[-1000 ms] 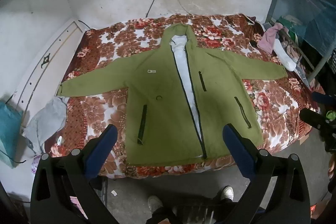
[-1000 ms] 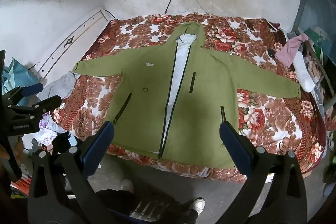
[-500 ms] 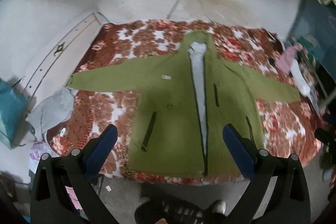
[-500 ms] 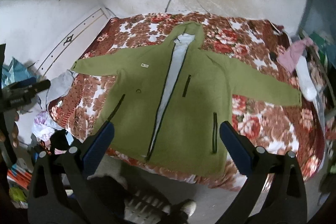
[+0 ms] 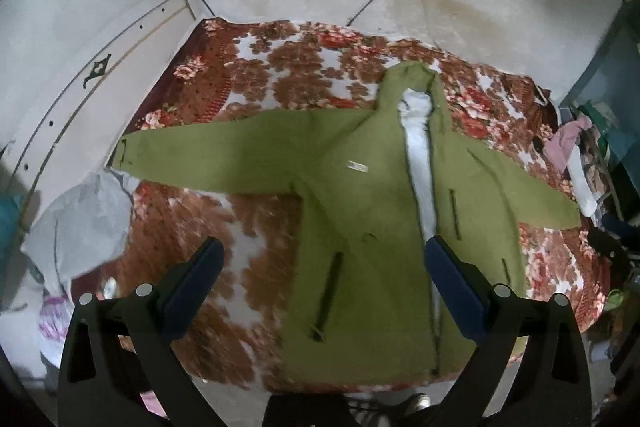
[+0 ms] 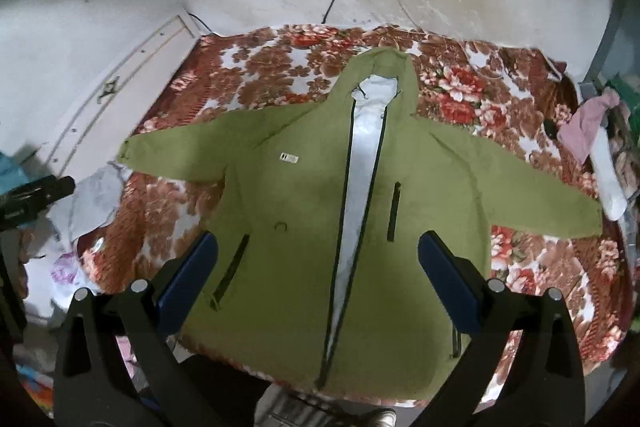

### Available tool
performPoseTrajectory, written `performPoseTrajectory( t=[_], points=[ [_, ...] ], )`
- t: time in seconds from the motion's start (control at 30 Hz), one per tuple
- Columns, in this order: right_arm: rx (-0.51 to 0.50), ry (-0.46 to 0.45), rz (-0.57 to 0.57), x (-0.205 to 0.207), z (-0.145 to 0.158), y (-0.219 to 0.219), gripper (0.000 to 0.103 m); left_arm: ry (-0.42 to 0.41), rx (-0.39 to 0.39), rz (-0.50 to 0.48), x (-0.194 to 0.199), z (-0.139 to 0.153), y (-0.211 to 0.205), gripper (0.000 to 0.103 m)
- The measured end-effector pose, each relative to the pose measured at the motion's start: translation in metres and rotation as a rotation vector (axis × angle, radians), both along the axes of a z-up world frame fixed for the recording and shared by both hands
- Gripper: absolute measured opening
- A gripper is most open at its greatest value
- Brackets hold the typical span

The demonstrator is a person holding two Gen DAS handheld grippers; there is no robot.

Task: Fold large clothes
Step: 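Move the left tool to the jacket sleeve cuff and close on it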

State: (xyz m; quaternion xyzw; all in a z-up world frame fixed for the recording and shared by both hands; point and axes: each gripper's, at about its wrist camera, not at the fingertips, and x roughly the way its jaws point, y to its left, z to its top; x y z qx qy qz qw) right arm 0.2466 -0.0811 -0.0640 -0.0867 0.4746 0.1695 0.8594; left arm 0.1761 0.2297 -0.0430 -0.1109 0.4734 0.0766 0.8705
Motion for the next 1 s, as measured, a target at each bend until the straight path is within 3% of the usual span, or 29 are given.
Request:
performPoseTrajectory(
  t=[0.27,0.43,0.53,0.7,0.9,1.0],
  points=[
    [0.066,0.032,-0.025,0.058,0.006,0.103,0.098,0.034,-0.022,0.041,0.045,-0.025,0.114,0.098],
    [0.047,0.055,0.008,0.09,-0.017,0.15,0.098,0.049,0.016,0.097,0.063,-0.047,0.167,0.098],
    [0.016,0.047,0.005,0.105,-0.025,0.174,0.098,0.077,0.022,0.153,0.072,-0.07,0.201,0.098],
    [0.022,0.017,-0.011,0.134,-0.03,0.204,0.098,0.045,-0.098,0.253,0.084,-0.113,0.28,0.098],
    [0.017,0.076,0.005,0.164,-0.057,0.249,0.098,0.071,0.029,0.364,0.106,-0.174,0.362,0.098],
    [0.004,0.09,0.021,0.174,-0.07,0.266,0.098,0.112,-0.071,0.409,0.119,-0.208,0.402,0.098]
  ],
)
